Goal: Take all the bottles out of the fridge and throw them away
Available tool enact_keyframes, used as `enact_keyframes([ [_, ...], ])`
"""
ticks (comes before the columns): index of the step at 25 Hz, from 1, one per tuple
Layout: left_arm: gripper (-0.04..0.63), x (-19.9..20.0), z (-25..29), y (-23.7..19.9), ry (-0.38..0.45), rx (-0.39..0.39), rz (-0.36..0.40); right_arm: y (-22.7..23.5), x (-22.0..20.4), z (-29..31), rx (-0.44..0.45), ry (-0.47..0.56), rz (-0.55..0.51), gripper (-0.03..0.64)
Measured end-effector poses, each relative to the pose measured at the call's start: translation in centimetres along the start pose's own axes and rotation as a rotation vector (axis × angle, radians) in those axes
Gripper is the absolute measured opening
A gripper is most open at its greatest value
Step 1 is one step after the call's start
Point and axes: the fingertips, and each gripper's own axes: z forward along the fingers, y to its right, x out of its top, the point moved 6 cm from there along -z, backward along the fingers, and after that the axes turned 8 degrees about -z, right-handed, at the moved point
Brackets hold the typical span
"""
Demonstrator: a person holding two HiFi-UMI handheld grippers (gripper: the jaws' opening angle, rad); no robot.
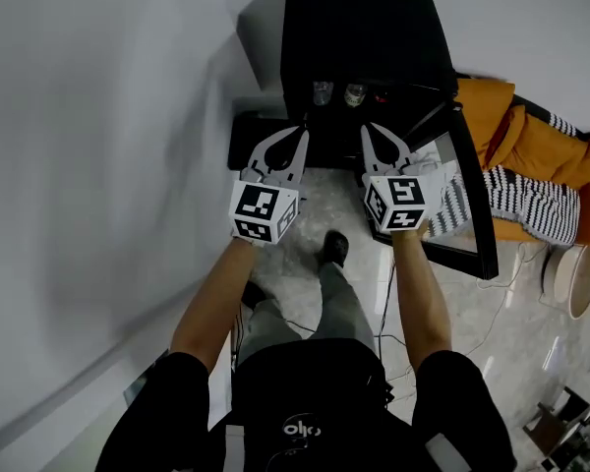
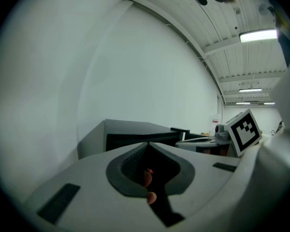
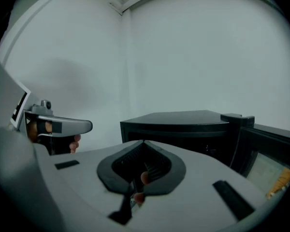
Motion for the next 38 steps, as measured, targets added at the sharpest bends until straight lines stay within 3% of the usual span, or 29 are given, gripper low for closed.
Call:
enact_keyframes([
  [11, 0.006, -4.9, -0.9, -1.2, -0.029, -0.001, -0.018, -1.9, -4.9, 0.1, -0.023, -0.035, 0.013, 0.008],
  [20, 0.007, -7.4, -2.3, -1.8, -0.027, -0.043, -0.074, -4.4, -9.0, -1.9, -0.080, -0.057, 0.040, 0.007],
  [27, 0.006, -9.5, -2.7, -1.7, -0.051, -0.091, -0.074, -6.0, -12.2, -3.2, -0.119, -0.080, 0.061, 0.008],
  [38, 0.006, -11.1, 0.1, -2.4, -0.070, -0.102, -0.052, -3.3, -13.8, -0.2, -0.177, -0.062, 0.073, 0.008],
])
